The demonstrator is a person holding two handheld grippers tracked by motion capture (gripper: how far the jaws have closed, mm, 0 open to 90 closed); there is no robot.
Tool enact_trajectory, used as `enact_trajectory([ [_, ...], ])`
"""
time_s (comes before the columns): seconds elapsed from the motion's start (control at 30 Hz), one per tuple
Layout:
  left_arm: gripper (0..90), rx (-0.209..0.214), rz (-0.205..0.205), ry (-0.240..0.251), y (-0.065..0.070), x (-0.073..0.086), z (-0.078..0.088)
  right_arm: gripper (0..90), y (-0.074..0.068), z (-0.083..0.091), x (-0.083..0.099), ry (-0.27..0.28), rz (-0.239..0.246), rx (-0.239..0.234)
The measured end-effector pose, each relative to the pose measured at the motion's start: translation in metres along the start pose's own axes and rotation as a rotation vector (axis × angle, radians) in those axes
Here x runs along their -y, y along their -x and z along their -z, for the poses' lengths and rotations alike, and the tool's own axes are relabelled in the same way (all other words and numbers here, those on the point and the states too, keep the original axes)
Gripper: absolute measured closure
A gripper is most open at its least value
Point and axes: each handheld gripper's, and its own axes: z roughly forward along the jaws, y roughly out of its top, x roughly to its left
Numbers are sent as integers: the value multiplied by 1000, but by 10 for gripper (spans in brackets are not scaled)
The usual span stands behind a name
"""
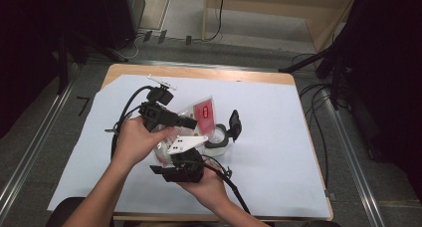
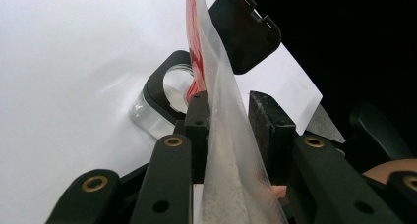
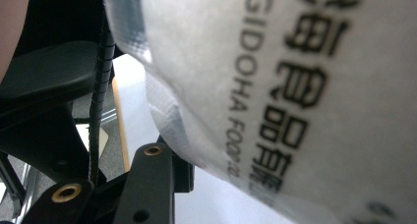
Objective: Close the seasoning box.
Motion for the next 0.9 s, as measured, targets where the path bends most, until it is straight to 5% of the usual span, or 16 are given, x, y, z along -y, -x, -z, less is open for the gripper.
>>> enact_trajectory([
  [0.9, 714, 5, 0, -2, 1, 0, 0, 627, -1, 1, 0, 1, -2, -7],
])
